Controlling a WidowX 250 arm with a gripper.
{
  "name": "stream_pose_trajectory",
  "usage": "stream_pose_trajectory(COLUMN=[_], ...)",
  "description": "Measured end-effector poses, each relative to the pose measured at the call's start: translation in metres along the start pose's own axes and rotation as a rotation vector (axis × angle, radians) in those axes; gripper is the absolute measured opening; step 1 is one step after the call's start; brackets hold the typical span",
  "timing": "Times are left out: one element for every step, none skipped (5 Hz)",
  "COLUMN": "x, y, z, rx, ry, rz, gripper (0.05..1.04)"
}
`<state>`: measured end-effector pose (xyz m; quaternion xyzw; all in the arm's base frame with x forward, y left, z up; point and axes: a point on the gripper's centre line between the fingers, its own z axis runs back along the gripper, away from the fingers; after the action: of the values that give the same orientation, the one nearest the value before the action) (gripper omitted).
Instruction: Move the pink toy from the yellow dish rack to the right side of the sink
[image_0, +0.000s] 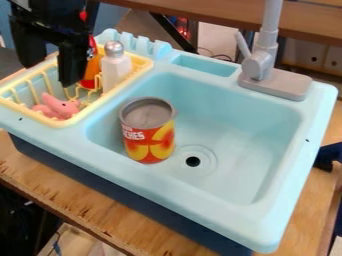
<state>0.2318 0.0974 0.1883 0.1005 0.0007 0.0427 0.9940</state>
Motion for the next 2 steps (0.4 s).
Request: stream_pose_trajectory(x=[0.005,0.011], y=[0.016,0.028], z=[-0.014,-0.035], rx=[0.049,0.023], ry=[-0.032,-0.040], rz=[0.072,0.128], gripper=[1.000,1.000])
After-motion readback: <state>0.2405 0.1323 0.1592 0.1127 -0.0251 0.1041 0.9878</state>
